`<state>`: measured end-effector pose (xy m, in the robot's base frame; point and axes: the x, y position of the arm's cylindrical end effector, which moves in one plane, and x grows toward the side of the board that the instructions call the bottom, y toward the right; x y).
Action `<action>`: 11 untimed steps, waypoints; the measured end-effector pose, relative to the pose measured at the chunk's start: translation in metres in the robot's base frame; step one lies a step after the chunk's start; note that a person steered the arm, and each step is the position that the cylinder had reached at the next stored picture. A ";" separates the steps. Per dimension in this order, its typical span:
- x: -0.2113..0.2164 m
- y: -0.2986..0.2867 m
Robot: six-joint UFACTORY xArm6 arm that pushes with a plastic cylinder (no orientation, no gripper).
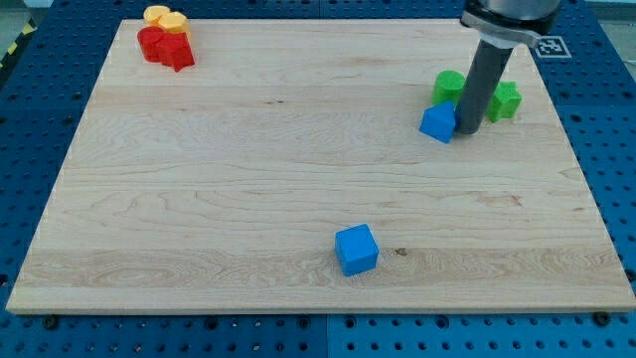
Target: Push the blue triangle above the blue cube
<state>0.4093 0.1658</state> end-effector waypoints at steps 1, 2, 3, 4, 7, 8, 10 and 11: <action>-0.015 -0.026; -0.021 -0.051; -0.031 -0.074; -0.042 -0.095; -0.012 -0.131; 0.023 -0.132; 0.026 -0.158; 0.032 -0.164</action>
<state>0.4414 0.0016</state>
